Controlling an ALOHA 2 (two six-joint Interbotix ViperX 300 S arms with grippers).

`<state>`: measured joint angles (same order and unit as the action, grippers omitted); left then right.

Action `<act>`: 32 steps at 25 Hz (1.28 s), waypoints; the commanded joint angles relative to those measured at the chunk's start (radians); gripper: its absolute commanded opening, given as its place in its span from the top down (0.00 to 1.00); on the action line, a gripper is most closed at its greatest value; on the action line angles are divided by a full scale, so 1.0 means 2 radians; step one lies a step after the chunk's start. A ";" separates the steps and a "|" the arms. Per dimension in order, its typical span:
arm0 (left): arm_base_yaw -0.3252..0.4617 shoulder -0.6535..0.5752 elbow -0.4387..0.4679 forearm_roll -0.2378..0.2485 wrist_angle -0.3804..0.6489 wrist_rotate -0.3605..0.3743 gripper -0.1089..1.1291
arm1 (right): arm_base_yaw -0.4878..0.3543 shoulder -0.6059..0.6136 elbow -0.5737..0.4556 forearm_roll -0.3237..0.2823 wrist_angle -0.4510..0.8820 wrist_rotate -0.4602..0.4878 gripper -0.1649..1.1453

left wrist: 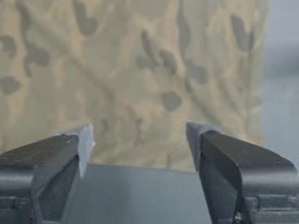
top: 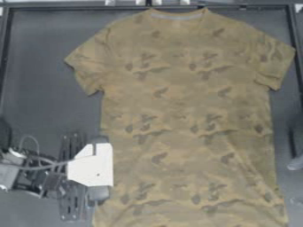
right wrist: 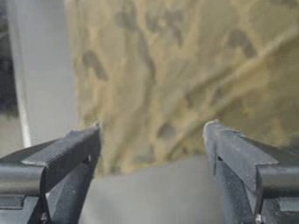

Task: Fold shirt

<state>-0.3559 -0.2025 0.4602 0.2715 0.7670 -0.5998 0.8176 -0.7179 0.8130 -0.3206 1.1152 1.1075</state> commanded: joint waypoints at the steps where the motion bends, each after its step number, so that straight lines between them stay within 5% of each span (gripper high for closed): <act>1: -0.018 0.008 -0.012 0.002 -0.005 -0.021 0.14 | 0.021 0.033 -0.021 -0.002 -0.002 0.025 0.13; 17: -0.055 0.091 -0.038 -0.005 -0.012 -0.057 0.14 | 0.061 0.143 -0.029 0.002 -0.072 0.120 0.13; 32: -0.070 0.149 -0.062 -0.025 -0.012 -0.062 0.14 | 0.067 0.217 -0.012 0.025 -0.161 0.153 0.13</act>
<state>-0.4909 0.1166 0.3620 0.2255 0.7455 -0.7225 0.9449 -0.2823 0.7946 -0.2730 0.8099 1.4067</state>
